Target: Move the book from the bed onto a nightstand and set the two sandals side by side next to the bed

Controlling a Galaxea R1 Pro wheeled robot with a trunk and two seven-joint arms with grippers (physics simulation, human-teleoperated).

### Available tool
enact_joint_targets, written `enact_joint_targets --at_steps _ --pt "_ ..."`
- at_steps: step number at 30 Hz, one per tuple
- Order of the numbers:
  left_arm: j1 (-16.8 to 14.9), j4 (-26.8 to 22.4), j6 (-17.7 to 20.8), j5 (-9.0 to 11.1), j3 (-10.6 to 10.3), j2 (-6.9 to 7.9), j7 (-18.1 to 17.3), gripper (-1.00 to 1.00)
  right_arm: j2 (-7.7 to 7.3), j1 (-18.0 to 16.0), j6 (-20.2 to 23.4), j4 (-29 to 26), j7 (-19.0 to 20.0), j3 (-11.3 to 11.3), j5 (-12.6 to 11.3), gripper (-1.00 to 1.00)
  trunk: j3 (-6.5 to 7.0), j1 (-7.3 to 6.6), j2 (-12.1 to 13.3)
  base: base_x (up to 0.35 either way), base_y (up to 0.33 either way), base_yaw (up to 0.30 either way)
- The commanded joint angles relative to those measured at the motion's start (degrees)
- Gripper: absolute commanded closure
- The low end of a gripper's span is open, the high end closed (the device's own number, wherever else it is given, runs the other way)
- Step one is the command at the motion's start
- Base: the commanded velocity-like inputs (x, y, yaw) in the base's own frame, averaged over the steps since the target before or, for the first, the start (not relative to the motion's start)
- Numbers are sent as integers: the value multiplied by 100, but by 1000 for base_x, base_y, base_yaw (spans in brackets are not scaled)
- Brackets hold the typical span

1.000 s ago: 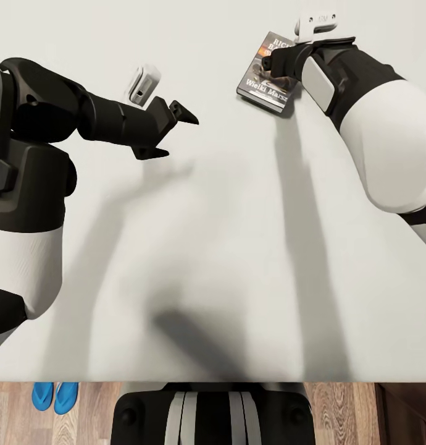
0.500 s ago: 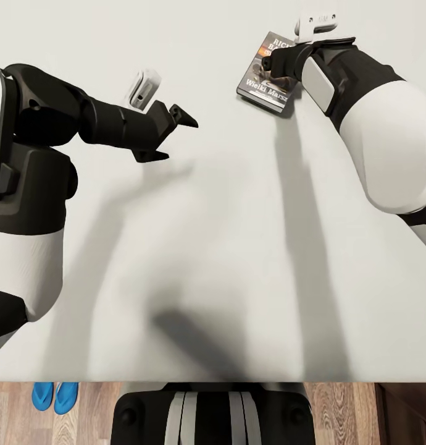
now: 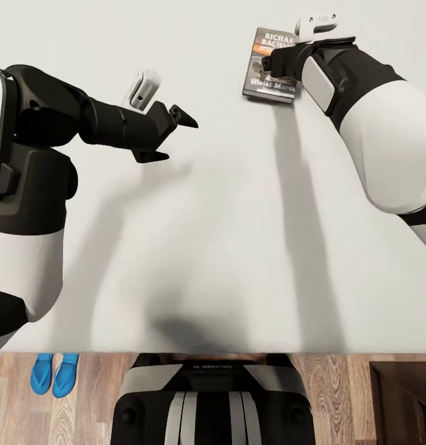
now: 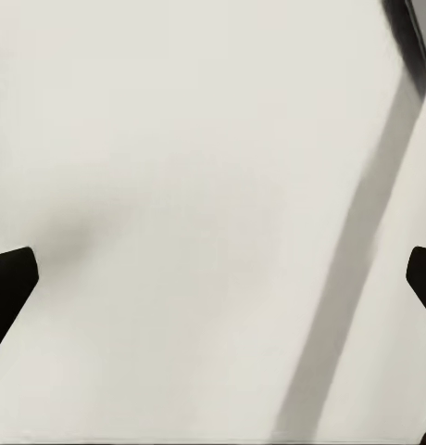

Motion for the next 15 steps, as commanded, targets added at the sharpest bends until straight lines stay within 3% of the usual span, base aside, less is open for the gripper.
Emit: enact_joint_targets --at_steps 1,15 --pt "-5 -2 51 20 -2 3 35 -100 3 2 38 187 21 -20 63 -100 -3 -2 -1 -185 -35 0" --pt "-5 -3 53 18 6 3 30 -100 3 -4 68 187 21 -12 63 -100 -3 -2 -1 -54 -10 0"
